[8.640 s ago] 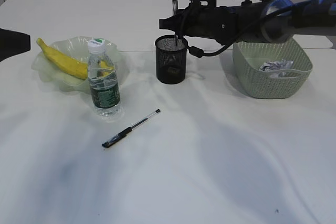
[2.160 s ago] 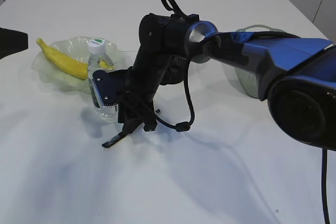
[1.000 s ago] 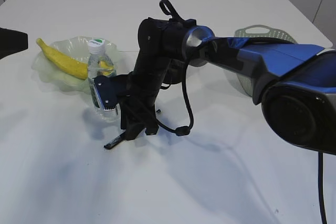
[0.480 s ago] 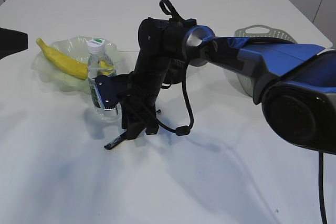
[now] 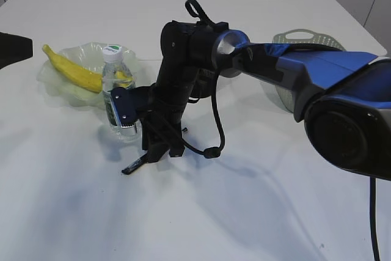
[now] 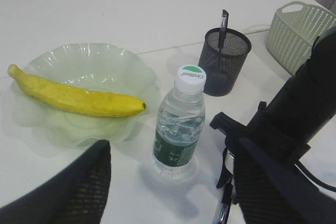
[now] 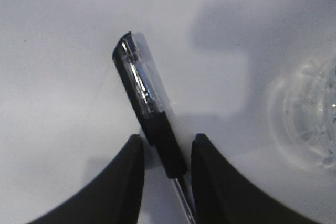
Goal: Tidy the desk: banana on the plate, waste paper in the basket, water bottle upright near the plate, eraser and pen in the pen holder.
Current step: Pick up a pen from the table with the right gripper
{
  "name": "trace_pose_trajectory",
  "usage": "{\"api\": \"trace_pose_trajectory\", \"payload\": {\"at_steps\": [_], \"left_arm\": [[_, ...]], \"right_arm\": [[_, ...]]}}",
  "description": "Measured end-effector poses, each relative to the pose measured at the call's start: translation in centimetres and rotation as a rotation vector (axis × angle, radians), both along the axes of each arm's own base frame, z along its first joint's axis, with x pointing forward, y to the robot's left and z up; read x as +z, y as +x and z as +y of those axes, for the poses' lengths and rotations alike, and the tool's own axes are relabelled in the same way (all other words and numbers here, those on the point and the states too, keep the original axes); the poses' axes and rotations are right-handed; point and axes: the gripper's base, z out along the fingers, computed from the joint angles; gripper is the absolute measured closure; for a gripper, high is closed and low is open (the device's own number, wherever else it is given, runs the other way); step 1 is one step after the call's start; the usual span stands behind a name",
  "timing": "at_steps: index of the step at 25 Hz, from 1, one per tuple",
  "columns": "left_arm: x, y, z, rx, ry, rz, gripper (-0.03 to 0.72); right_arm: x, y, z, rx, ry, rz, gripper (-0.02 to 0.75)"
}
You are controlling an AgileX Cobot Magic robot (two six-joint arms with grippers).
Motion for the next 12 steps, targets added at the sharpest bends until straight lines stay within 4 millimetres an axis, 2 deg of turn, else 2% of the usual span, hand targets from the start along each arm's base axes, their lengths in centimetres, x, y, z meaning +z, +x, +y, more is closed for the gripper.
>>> {"api": "trace_pose_trajectory", "payload": {"at_steps": [7, 12], "left_arm": [[0.0, 0.0, 0.0, 0.0, 0.0, 0.0, 0.174], [0.0, 0.0, 0.0, 0.0, 0.0, 0.0, 0.174]], "right_arm": [[-0.01, 0.01, -0.02, -0.006, -0.003, 0.001, 0.499], [-0.01, 0.0, -0.04, -0.007, -0.005, 0.002, 0.61]]}}
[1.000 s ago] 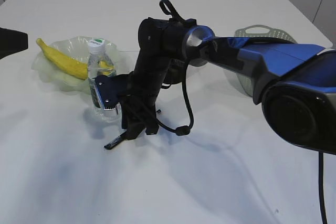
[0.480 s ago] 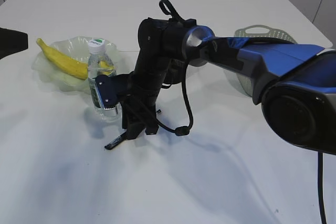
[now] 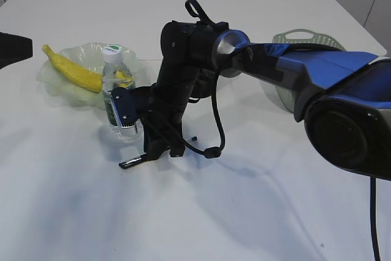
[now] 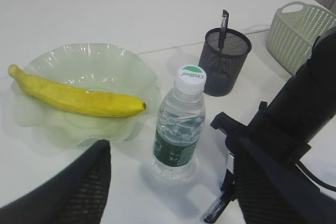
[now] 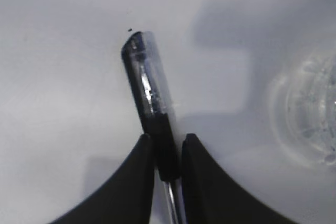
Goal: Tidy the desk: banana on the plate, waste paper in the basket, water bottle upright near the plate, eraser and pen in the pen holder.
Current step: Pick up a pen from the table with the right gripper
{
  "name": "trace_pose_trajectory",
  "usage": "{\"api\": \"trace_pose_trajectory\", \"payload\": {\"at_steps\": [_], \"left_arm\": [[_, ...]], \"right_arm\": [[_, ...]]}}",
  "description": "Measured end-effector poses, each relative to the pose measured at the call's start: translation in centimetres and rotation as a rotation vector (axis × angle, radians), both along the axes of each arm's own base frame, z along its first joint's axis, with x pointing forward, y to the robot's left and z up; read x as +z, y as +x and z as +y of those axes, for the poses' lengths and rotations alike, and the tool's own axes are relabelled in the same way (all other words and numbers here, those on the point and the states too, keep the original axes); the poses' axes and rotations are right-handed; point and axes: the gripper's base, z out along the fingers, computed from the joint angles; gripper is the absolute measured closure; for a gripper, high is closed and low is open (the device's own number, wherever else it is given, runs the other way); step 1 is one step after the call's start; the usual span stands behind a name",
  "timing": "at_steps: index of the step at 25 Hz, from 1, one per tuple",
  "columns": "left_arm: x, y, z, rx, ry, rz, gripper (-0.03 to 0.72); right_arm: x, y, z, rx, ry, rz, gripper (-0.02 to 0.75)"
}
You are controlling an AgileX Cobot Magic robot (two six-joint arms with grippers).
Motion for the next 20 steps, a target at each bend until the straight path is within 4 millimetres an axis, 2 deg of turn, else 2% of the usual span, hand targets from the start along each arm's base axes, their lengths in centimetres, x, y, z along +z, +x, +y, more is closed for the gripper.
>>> {"api": "trace_pose_trajectory", "payload": {"at_steps": [9, 20], "left_arm": [[0.0, 0.0, 0.0, 0.0, 0.0, 0.0, 0.174], [0.0, 0.01, 0.01, 0.002, 0.001, 0.0, 0.174]], "right_arm": [[-0.02, 0.02, -0.04, -0.06, -0.008, 0.018, 0.686], [0.05, 0.03, 0.0, -0.108, -0.006, 0.035, 0.694]]}}
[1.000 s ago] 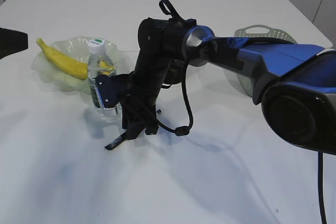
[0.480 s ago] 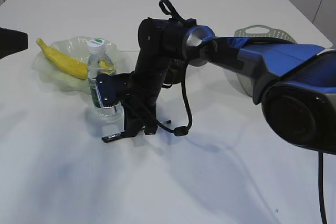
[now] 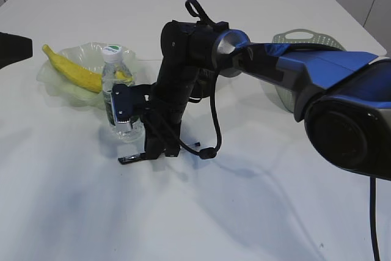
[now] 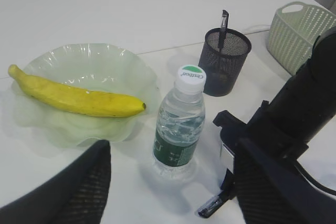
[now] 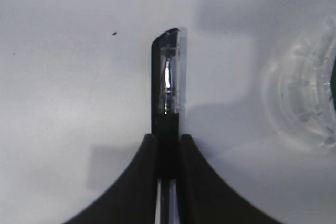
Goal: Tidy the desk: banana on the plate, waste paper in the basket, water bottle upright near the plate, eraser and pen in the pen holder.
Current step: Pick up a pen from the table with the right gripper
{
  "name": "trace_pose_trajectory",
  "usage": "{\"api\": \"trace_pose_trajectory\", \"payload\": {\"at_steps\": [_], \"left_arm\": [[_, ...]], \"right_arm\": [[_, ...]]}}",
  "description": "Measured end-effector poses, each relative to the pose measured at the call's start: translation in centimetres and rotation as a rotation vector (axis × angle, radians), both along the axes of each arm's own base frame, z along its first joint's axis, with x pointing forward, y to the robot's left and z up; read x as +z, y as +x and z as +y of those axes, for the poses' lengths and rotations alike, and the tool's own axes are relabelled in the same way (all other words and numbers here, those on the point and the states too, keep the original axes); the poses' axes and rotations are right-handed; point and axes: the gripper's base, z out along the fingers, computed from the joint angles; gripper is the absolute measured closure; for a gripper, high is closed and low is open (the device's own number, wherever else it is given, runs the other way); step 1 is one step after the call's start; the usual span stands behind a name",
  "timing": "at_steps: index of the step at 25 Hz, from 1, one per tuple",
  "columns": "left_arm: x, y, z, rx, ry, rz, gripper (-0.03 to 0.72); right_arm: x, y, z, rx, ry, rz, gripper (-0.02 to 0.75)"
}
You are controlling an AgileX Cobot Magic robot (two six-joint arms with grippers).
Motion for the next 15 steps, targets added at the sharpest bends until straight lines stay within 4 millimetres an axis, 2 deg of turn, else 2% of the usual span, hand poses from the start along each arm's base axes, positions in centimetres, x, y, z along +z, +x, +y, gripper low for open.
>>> {"api": "trace_pose_trajectory", "payload": {"at_steps": [15], "left_arm": [[0.0, 0.0, 0.1, 0.008, 0.003, -0.002, 0.174]], "right_arm": [[1.3, 0.4, 0.1, -0.126, 0.006, 0.002, 0.695]]}}
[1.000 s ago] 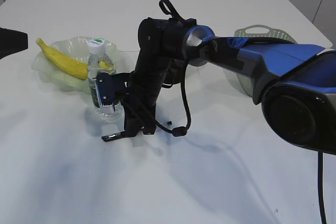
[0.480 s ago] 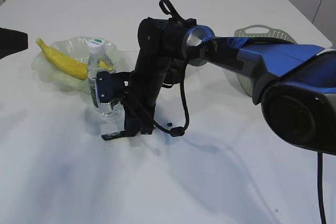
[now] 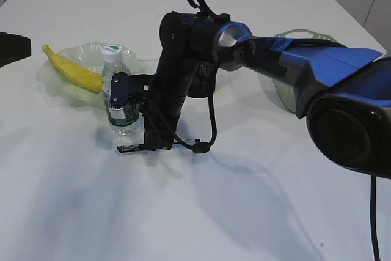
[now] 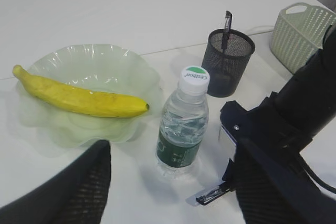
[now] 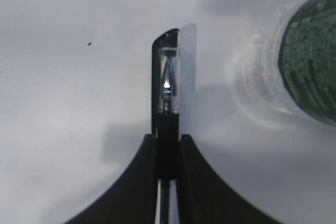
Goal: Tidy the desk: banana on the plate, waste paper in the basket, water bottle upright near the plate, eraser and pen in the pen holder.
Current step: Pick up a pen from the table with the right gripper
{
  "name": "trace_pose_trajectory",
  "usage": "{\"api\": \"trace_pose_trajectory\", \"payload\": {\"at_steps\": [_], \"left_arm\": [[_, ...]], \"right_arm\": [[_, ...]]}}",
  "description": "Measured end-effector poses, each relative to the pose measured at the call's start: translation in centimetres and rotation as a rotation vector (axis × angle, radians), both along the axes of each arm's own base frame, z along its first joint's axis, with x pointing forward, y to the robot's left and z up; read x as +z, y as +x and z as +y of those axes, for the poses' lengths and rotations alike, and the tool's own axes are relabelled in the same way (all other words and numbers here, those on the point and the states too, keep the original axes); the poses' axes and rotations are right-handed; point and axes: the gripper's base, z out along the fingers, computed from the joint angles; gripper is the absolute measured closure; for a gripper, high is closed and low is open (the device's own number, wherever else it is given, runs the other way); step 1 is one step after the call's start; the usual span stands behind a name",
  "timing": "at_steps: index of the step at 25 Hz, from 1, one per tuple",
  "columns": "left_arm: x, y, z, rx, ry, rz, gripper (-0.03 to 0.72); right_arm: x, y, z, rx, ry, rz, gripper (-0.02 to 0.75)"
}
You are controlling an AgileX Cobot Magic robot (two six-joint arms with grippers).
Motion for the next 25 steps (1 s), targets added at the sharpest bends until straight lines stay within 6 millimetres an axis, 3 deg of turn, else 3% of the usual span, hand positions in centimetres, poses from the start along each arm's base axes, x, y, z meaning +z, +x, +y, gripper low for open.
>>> {"api": "trace_pose_trajectory", "payload": {"at_steps": [13, 25], "left_arm": [[0.01, 0.05, 0.1, 0.011, 0.004, -0.004, 0.174], [0.01, 0.06, 0.1, 0.012, 0.004, -0.004, 0.174]], "right_arm": [[0.0, 0.0, 0.0, -0.127, -0.001, 0.046, 0.695], [-0.12, 0.18, -0.35, -0.429, -0.04, 0.124, 0.695]]}}
